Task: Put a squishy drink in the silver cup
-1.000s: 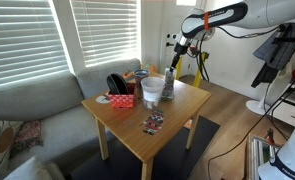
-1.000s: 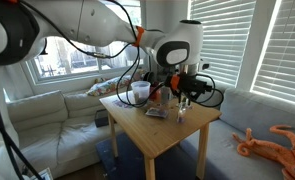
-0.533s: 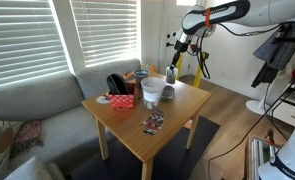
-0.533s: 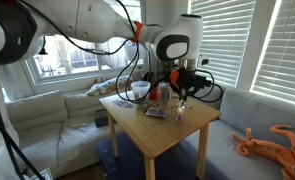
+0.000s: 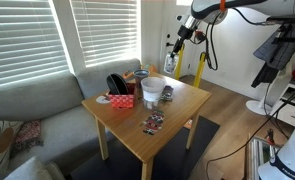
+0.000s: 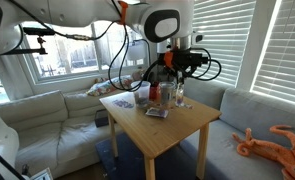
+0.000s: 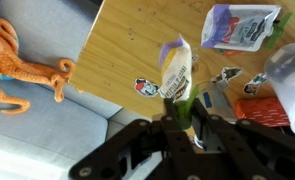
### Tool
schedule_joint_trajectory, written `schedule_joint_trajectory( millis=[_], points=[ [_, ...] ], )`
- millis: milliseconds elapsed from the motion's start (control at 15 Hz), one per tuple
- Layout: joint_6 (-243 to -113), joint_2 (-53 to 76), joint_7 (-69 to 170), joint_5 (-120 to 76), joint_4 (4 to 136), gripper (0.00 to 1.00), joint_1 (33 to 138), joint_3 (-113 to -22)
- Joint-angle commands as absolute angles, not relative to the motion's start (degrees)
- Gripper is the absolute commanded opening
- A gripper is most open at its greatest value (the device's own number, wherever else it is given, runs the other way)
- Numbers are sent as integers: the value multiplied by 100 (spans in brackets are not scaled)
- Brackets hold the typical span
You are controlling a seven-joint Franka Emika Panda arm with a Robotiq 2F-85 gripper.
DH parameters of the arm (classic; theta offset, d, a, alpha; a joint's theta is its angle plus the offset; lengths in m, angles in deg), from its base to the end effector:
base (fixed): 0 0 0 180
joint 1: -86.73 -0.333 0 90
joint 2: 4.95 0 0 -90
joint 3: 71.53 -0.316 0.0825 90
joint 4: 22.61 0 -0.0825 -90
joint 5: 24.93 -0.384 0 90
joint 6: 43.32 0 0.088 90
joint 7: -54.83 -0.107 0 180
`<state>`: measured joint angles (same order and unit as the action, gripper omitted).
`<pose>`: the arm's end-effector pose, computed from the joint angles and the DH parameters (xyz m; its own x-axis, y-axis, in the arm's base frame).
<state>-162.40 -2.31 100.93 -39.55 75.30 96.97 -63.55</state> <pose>0.5813 -0.1761 0.5840 0.8462 0.3686 0.3848 0.3793 -0.9239 0.0509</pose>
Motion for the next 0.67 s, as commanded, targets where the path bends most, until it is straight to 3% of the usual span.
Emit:
schedule_joint_trajectory(
  millis=[0,600],
  points=[
    [-16863,-114,10167,-4375,7058,5,9521,-6540],
    [-16432,846,9893,-4267,5627,5,9200,-7029]
  ],
)
